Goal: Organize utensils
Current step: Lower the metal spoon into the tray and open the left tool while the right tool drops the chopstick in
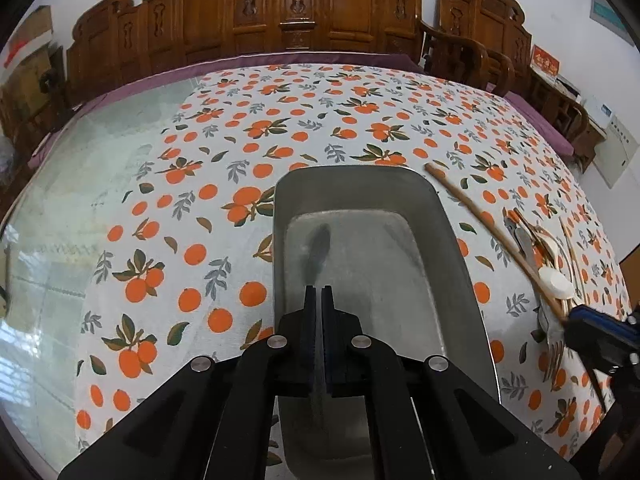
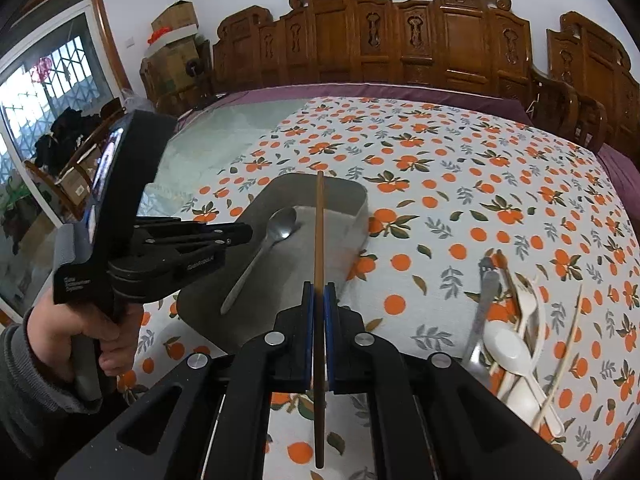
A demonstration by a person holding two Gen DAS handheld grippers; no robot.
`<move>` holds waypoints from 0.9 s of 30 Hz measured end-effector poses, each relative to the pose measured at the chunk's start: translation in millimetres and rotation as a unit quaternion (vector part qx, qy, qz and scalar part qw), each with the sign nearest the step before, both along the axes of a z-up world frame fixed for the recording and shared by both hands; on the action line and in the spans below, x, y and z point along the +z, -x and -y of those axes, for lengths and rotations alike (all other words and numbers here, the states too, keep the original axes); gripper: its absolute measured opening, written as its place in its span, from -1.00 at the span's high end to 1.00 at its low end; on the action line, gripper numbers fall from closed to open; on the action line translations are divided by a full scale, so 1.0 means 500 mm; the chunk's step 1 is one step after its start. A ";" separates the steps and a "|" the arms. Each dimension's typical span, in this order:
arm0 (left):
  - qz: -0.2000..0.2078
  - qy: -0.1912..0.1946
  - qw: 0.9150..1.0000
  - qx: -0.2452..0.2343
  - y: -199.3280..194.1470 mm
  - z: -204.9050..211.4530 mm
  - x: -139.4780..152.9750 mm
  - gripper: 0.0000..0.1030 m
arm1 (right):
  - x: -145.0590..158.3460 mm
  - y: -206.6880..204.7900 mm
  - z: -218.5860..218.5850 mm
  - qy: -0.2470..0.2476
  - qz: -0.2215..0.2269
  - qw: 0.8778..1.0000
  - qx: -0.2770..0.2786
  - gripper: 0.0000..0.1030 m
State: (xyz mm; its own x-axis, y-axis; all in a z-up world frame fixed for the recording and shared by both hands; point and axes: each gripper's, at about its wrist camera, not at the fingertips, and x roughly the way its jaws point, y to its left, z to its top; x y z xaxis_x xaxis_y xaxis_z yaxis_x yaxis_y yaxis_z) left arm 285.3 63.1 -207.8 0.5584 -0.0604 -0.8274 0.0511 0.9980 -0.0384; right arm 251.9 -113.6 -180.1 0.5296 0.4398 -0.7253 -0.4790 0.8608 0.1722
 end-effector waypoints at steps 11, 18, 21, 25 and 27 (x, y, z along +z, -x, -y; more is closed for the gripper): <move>0.033 0.015 0.999 0.006 0.031 -0.053 0.055 0.96 | -0.028 -0.047 -0.061 -0.029 -0.042 0.999 -0.009 0.88; 0.048 0.022 0.998 0.017 0.046 -0.094 0.078 0.95 | -0.065 -0.086 -0.112 -0.031 -0.077 0.996 -0.022 0.88; 0.047 0.028 0.998 0.022 0.047 -0.107 0.079 0.95 | -0.079 -0.108 -0.121 -0.039 -0.093 0.994 -0.034 0.88; 0.046 0.031 0.998 0.026 0.047 -0.112 0.078 0.95 | -0.091 -0.127 -0.129 -0.053 -0.110 0.992 -0.043 0.88; 0.044 0.032 0.998 0.024 0.047 -0.111 0.076 0.95 | -0.098 -0.129 -0.135 -0.062 -0.116 0.991 -0.037 0.82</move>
